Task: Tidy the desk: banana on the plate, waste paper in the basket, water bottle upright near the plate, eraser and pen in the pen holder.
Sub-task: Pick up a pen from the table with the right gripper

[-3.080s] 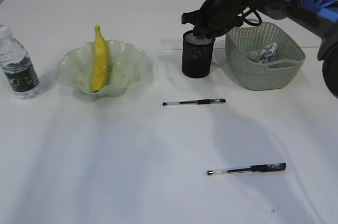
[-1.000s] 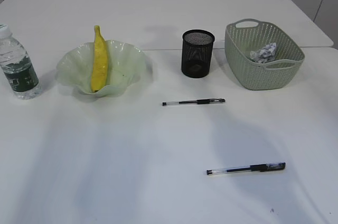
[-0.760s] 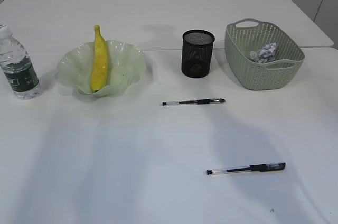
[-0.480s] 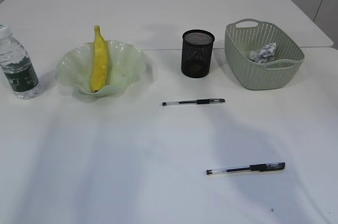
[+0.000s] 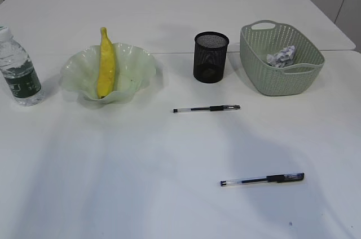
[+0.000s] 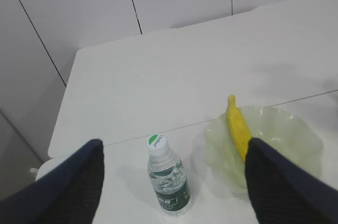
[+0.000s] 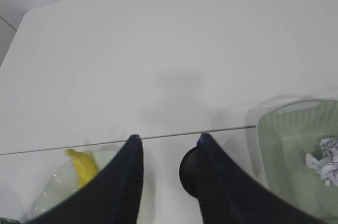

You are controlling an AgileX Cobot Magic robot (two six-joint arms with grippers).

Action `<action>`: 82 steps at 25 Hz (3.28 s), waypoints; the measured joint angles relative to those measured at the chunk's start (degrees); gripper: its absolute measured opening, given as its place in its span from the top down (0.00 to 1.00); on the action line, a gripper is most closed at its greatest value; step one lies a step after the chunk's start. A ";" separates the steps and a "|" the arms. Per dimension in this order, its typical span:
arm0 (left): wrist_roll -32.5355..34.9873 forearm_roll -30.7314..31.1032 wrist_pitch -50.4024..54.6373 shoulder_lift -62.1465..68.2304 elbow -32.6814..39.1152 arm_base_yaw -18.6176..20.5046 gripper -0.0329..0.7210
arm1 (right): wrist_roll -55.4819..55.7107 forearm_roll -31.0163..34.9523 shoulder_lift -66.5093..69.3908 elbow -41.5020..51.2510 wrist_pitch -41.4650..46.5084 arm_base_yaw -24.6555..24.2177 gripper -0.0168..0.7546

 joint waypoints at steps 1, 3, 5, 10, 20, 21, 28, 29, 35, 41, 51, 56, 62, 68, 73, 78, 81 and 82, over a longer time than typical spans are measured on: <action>0.00 0.00 0.26 0.00 0.00 0.00 0.17 | 0.11 -0.99 -0.56 0.00 0.00 0.00 0.65; 0.00 0.14 0.73 0.00 0.00 0.00 0.17 | 0.11 -2.22 -1.87 0.00 0.09 -0.06 0.65; 0.00 0.15 0.81 0.00 0.00 0.00 0.17 | -0.43 -2.70 -3.24 0.00 0.09 -0.06 0.65; 0.00 0.22 0.81 0.00 0.00 0.00 0.17 | -2.52 -2.83 -8.31 2.68 0.13 -0.06 0.65; 0.00 0.22 0.86 0.00 0.00 0.00 0.17 | -5.07 -6.05 -25.21 29.09 0.13 -0.06 0.65; 0.00 0.22 0.86 0.00 0.00 0.00 0.17 | -5.07 -6.17 -26.30 31.13 0.13 -0.06 0.65; 0.00 0.22 0.86 0.00 0.00 0.00 0.17 | -2.46 -5.99 -30.55 41.48 0.13 -0.06 0.65; 0.00 0.22 0.86 0.00 0.00 0.00 0.17 | -1.85 -5.87 -30.67 42.72 0.13 -0.06 0.65; 0.00 0.22 0.86 0.00 0.00 0.00 0.17 | 0.41 -4.96 -31.07 52.51 -0.10 -0.06 0.65; 0.00 0.22 0.95 0.00 0.00 0.00 0.17 | 3.11 -4.79 -31.07 66.41 -0.73 -0.06 0.65; 0.00 -0.37 1.23 0.00 0.00 0.00 0.17 | 5.49 -3.08 -31.07 81.05 -1.54 -0.06 0.65; 0.00 -0.68 1.37 0.00 0.00 0.00 0.17 | 5.63 -0.65 -31.07 81.67 -1.75 -0.06 0.65; 0.00 -0.94 1.50 0.00 0.00 -1.37 0.17 | 10.75 -0.43 -31.07 81.67 -1.98 -0.06 0.65; 0.00 -2.56 2.40 0.00 0.00 -4.30 0.17 | 26.83 -0.43 -31.07 81.67 -1.98 -0.06 0.65; 0.00 -2.17 2.54 0.00 0.00 -7.16 0.17 | 37.78 1.05 -30.57 81.67 -1.98 0.41 0.65; 0.00 1.42 3.37 0.00 0.00 -11.53 0.17 | 45.92 1.26 -28.80 81.81 -2.18 4.02 0.65; 0.00 3.66 3.49 0.00 0.00 -14.43 0.17 | 51.21 0.00 -26.94 81.81 -2.32 6.71 0.65; 0.00 4.08 3.49 0.00 0.00 -15.19 0.17 | 53.47 0.00 -26.18 81.81 -2.32 7.54 0.66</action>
